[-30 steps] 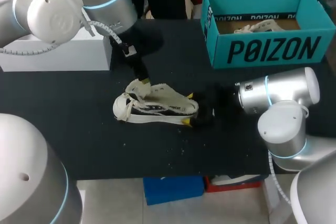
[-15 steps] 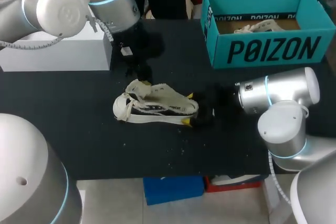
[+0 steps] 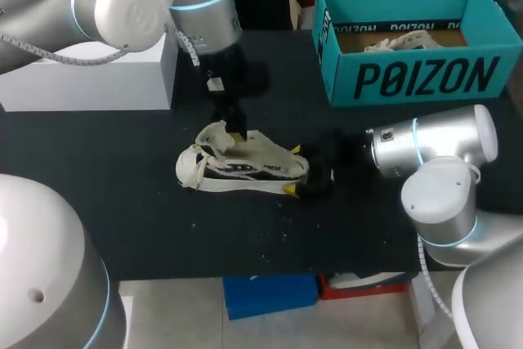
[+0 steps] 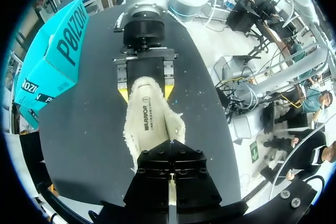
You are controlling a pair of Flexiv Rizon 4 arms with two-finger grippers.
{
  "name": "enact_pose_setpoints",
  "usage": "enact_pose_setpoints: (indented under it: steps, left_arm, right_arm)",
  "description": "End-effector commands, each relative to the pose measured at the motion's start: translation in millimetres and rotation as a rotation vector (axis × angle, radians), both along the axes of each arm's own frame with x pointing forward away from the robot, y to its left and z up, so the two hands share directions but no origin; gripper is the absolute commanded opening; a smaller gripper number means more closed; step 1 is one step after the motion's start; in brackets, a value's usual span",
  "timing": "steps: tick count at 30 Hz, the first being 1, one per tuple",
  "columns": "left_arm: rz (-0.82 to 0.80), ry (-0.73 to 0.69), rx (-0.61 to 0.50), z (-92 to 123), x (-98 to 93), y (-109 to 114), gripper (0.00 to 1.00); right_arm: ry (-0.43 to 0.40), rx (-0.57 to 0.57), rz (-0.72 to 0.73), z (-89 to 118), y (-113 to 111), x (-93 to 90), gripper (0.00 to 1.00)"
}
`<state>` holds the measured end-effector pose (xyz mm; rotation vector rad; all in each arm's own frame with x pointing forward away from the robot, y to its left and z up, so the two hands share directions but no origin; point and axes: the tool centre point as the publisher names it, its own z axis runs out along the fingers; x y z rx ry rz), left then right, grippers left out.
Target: Take the shoe out of the shoebox, open the shoe tongue, remove and reinsert the insole, then place the shoe into the shoebox
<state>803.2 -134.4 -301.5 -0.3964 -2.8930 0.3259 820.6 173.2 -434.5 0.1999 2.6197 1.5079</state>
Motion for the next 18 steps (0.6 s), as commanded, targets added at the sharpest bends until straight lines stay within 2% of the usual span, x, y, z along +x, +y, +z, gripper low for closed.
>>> enact_pose_setpoints:
  steps: [1, 18]
  left_arm:
    - [-0.014, 0.058, 0.03, -13.2, 6.2, -9.8, 0.0]
    - [-0.028, 0.095, 0.079, -46.2, 9.0, -12.0, 0.0]
  right_arm:
    - [0.0, -0.002, -0.001, -1.8, -1.1, -0.2, 0.0]
    - [0.0, -0.002, -0.001, -1.8, -1.1, -0.2, 0.0]
